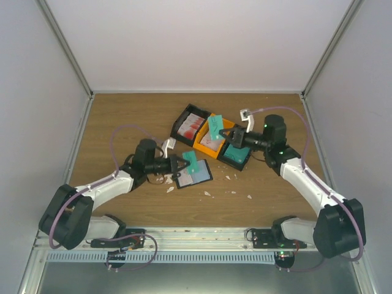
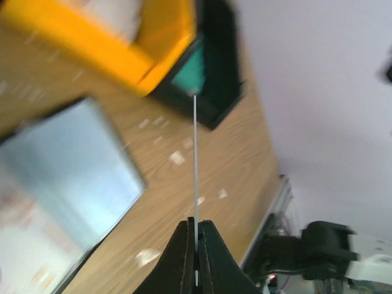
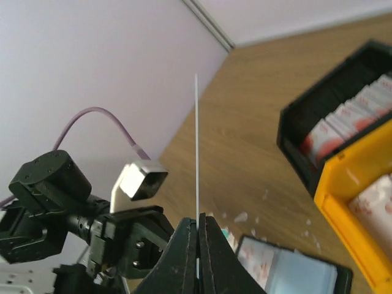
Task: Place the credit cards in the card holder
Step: Pick up the credit card from the storage box, then insert the credit card into the card holder.
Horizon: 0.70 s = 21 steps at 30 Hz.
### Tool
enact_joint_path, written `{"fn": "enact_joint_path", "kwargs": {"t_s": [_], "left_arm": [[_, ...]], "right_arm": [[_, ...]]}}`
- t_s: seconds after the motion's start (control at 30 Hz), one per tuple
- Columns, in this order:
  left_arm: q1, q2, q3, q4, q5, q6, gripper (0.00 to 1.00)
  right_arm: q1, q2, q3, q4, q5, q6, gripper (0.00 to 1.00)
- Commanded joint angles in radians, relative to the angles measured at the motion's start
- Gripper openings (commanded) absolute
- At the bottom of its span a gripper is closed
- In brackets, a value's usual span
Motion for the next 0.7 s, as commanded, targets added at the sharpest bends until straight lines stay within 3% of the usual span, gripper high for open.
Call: {"fn": "enact_joint_path", "kwargs": {"t_s": [0.0, 0.27, 0.67], "left_arm": [[-0.046, 0.003, -0.144, 0.049, -0.195, -0.116, 0.00], [-0.082, 0.072, -0.244, 0.214, -0.276, -0.239, 0.00], [-0.086, 0.129, -0.261, 0.349, -0.271, -0.311, 0.00]], "right_arm": [[0.124, -0.039, -0.034, -0.201, 0.242, -0.163, 0.00], [0.355, 0.129, -0.025, -0.301, 0.493, -0.196, 0.01], [0.390, 0.292, -0.053, -0.289, 0.606, -0.138, 0.01]]}}
